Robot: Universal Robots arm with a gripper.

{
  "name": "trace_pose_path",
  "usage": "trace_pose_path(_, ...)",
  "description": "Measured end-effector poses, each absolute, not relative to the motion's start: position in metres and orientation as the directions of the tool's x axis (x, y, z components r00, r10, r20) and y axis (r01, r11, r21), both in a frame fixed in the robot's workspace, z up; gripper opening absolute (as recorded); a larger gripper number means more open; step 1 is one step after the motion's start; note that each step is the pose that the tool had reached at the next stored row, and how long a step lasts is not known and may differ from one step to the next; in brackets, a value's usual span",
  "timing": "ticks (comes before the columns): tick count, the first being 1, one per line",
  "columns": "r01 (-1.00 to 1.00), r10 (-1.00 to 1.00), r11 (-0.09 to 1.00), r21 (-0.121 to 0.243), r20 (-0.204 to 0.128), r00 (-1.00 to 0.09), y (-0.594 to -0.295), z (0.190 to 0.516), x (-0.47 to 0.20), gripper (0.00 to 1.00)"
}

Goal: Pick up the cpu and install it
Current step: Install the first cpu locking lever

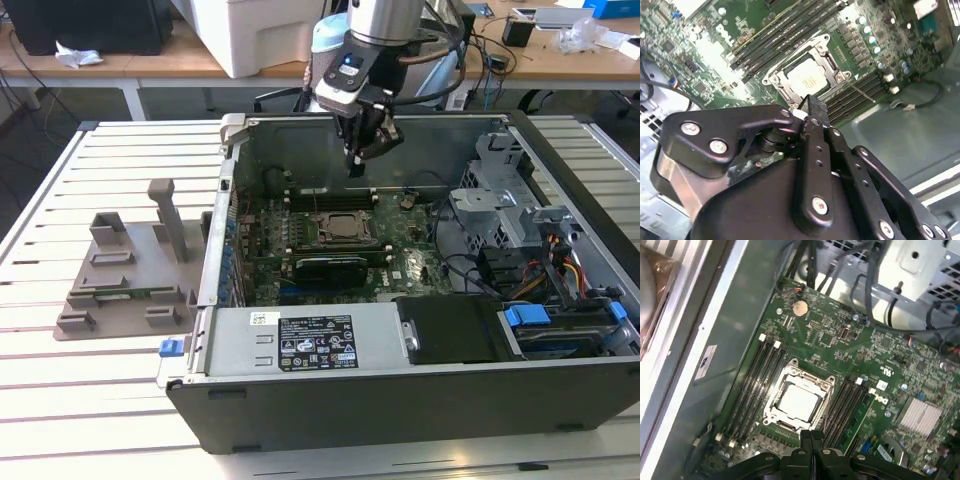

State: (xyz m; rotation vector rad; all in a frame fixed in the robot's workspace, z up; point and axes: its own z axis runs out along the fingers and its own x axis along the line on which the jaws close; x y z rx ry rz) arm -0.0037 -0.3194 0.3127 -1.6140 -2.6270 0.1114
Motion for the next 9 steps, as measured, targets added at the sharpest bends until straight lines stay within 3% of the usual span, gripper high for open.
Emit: trace_pose_path(9,0.679,0.683,0.728,-0.091,0.010,-0.730,-0.3194,0.3127,-0.0037,0.11)
